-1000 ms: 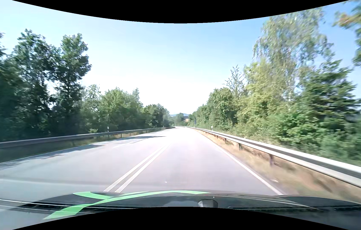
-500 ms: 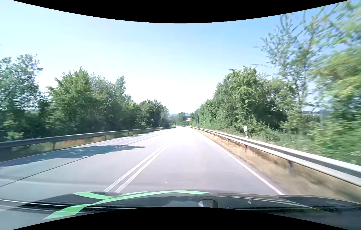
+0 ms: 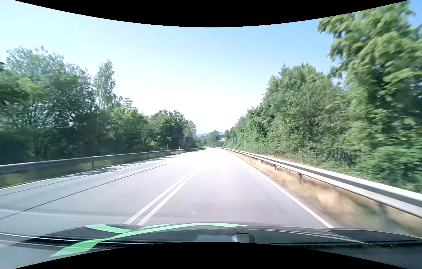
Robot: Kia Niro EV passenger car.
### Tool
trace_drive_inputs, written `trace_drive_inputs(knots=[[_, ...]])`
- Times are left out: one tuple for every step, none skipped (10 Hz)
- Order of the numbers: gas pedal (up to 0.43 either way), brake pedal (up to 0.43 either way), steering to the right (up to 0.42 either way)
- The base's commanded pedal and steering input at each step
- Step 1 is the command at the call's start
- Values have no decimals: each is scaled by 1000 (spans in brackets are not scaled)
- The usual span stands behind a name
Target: Follow the waypoints while adhering to traffic rules and regulations
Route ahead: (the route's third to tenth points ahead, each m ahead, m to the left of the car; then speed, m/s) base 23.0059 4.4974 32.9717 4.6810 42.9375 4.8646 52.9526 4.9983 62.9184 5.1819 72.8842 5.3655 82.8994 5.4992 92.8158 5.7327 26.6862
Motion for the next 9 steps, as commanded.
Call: trace_drive_inputs(knots=[[228, 0, -6], [228, 0, -6], [209, 0, -6], [189, 0, -6], [189, 0, -6], [189, 0, -5], [197, 0, -4], [228, 0, -3], [228, 0, -3]])
